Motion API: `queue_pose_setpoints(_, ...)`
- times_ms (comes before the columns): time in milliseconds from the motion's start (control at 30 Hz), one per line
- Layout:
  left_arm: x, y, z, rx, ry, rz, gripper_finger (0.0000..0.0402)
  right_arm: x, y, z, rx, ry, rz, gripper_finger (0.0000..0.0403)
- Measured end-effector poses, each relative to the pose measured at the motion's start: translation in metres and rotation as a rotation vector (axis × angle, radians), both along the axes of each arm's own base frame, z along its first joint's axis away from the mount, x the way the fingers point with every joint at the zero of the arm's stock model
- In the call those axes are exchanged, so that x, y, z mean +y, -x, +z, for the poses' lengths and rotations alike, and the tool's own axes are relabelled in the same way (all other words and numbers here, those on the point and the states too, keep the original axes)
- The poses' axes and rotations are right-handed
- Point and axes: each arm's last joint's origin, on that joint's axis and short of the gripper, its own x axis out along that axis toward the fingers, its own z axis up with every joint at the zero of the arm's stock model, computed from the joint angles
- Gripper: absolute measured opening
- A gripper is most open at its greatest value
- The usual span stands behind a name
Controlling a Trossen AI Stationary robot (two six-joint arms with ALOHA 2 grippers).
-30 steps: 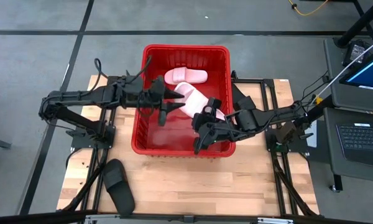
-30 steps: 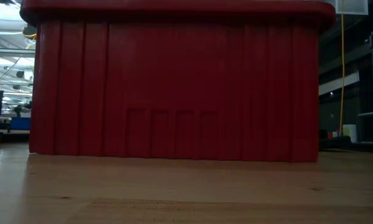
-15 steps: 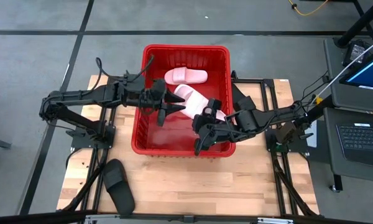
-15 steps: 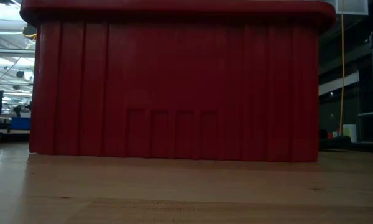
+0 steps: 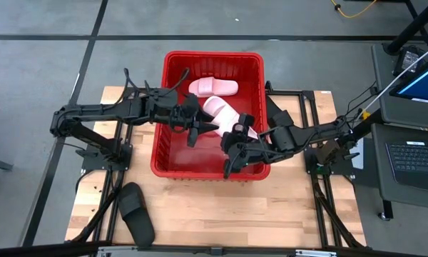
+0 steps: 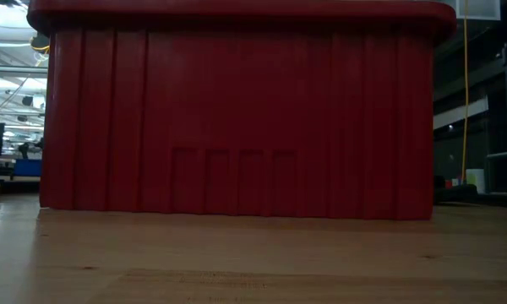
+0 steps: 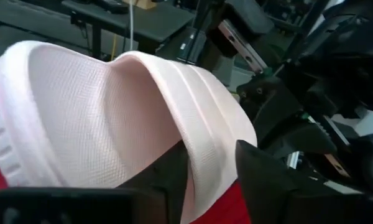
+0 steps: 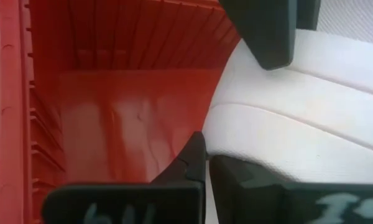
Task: Pick and place slides into bin
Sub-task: Put the pink slide into the bin
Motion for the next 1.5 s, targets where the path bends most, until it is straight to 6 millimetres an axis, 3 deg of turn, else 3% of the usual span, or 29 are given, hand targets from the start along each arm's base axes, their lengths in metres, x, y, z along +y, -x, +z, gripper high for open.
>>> queue_pose_setpoints(267,-0.001,0.001,0.001,-0.007,-0.02,-0.051,0.0012,0.0,0.0,0.0,-0.002,0.001,0.0,0.0008)
queue_pose_setpoints(400,-0.001,0.0,0.001,-0.007,-0.07,-0.058,0.0007,0.001,0.0,0.0,-0.007,-0.022,-0.004,0.0013)
queue_pose_setpoints(633,0.006,0.001,0.002,-0.004,-0.123,-0.03,0.0005,0.001,0.0,-0.001,-0.009,-0.083,0.006,0.0072)
queue_pose_setpoints(967,0.035,0.007,0.012,-0.013,-0.172,0.08,0.0004,0.0,0.0,0.0,-0.017,-0.049,-0.014,0.0155)
queue_pose_setpoints(1167,0.052,0.012,0.009,0.027,-0.171,0.151,0.0003,-0.002,0.004,0.012,-0.033,-0.047,-0.008,0.0181)
queue_pose_setpoints(1333,0.06,0.014,0.009,0.025,-0.151,0.191,0.0003,-0.004,0.012,0.032,-0.107,-0.108,-0.053,0.0154)
queue_pose_setpoints(1500,0.069,0.017,0.01,0.019,-0.122,0.265,0.0003,-0.009,0.026,0.053,-0.114,-0.111,-0.074,0.004)
